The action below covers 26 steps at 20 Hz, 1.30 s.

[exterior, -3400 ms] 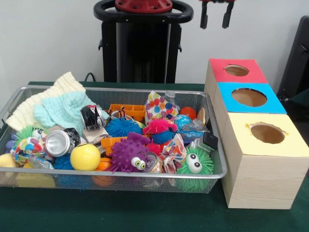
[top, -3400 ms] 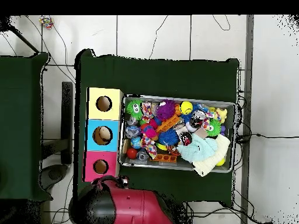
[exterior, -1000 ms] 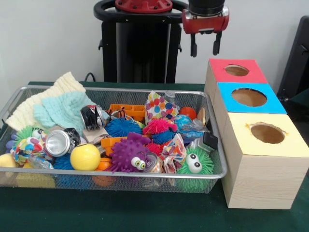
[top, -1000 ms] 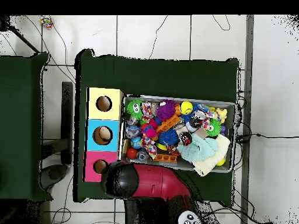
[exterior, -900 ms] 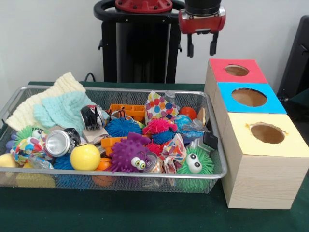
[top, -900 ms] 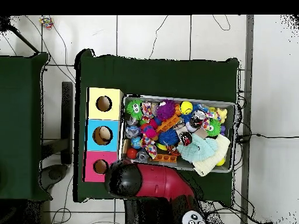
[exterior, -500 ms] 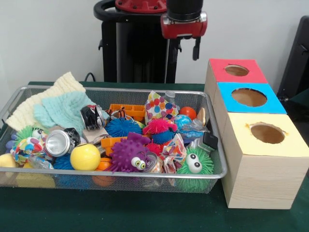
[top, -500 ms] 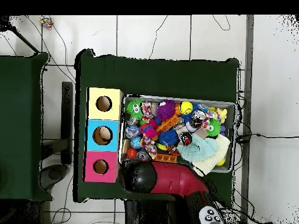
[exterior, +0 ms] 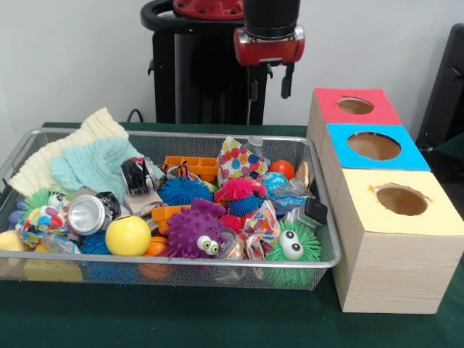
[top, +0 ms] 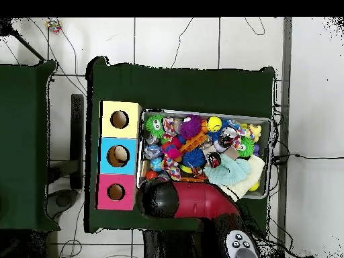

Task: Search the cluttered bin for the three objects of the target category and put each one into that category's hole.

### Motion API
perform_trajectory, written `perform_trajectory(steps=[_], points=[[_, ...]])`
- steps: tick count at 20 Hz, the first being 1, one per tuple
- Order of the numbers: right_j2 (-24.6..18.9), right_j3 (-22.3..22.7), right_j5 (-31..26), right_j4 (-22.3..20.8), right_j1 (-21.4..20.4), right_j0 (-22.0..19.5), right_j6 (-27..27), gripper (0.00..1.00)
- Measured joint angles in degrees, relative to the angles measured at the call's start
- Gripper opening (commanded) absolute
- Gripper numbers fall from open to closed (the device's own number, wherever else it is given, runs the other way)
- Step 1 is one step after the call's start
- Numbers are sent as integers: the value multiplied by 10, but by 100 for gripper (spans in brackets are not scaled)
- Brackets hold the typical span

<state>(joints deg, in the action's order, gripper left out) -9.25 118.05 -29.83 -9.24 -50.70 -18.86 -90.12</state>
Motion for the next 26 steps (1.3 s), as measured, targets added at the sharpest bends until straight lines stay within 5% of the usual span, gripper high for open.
perform_trajectory(steps=[12,26], points=[[19,-24,0,1,31,105,0,100],[20,-27,0,11,41,58,0,100]])
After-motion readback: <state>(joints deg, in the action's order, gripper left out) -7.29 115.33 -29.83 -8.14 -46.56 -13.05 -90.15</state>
